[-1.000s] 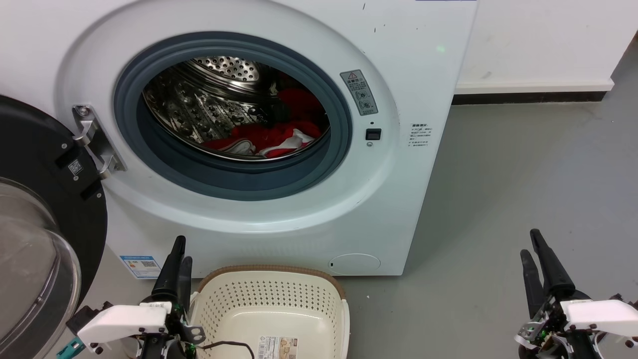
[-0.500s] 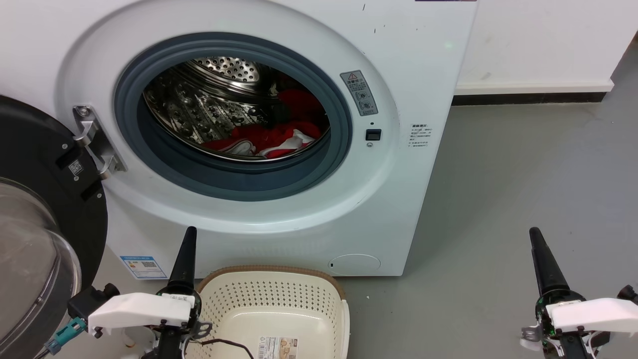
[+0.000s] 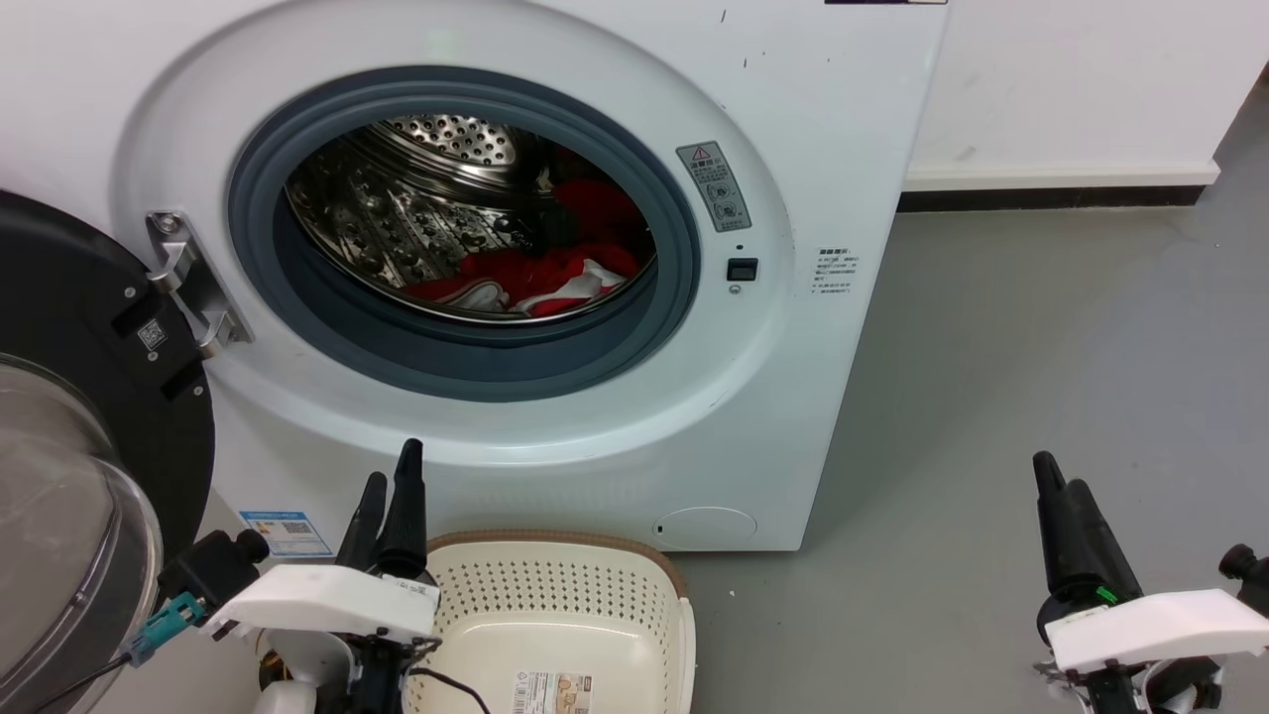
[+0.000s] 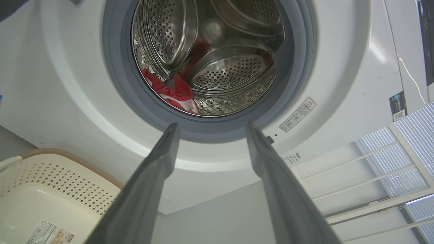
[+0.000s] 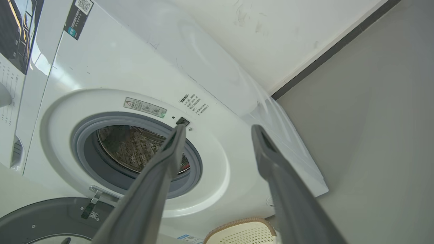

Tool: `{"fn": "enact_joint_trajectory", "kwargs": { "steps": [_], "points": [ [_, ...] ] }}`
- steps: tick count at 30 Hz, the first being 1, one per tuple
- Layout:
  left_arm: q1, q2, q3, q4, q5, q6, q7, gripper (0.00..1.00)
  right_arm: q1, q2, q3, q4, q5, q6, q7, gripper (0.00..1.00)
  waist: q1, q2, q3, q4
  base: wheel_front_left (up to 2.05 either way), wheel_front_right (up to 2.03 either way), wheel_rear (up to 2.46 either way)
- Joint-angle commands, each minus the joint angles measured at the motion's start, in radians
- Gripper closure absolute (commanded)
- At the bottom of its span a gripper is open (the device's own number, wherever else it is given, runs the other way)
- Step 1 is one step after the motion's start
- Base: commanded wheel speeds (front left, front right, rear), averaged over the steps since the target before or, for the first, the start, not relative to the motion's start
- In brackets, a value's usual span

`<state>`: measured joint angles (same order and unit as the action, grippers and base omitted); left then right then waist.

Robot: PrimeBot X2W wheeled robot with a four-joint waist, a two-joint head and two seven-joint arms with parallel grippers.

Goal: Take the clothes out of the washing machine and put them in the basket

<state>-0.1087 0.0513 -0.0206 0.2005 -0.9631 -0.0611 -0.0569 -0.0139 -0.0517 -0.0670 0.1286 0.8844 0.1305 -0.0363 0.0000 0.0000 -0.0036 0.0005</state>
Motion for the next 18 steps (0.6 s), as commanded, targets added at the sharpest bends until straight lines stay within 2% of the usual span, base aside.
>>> {"fn": "enact_joint_trajectory", "kwargs": {
  "steps": [1,11,12,18],
  "points": [
    [-0.029,0.006,-0.006,-0.014,0.044,0.004,-0.011,0.00,0.002,-0.002,0.005,-0.026,-0.048,0.000,-0.010,0.00,0.0000,0.0000,-0.001,0.000,0.00,0.00,0.00],
    [-0.037,0.017,-0.031,-0.016,0.208,0.016,-0.043,0.00,0.026,-0.001,0.014,-0.065,-0.234,0.000,-0.021,0.00,0.0000,0.0000,-0.004,0.005,0.00,0.00,0.00],
    [-0.037,0.020,-0.036,-0.015,0.248,0.017,-0.052,0.00,0.032,-0.001,0.018,-0.075,-0.281,0.000,-0.023,0.00,0.0000,0.0000,-0.005,0.006,0.00,0.00,0.00],
    [-0.041,0.028,-0.047,-0.014,0.326,0.023,-0.070,0.00,0.047,0.000,0.017,-0.096,-0.366,0.000,-0.026,0.00,0.0000,0.0000,-0.006,0.008,0.00,0.00,0.00]
  ]
}}
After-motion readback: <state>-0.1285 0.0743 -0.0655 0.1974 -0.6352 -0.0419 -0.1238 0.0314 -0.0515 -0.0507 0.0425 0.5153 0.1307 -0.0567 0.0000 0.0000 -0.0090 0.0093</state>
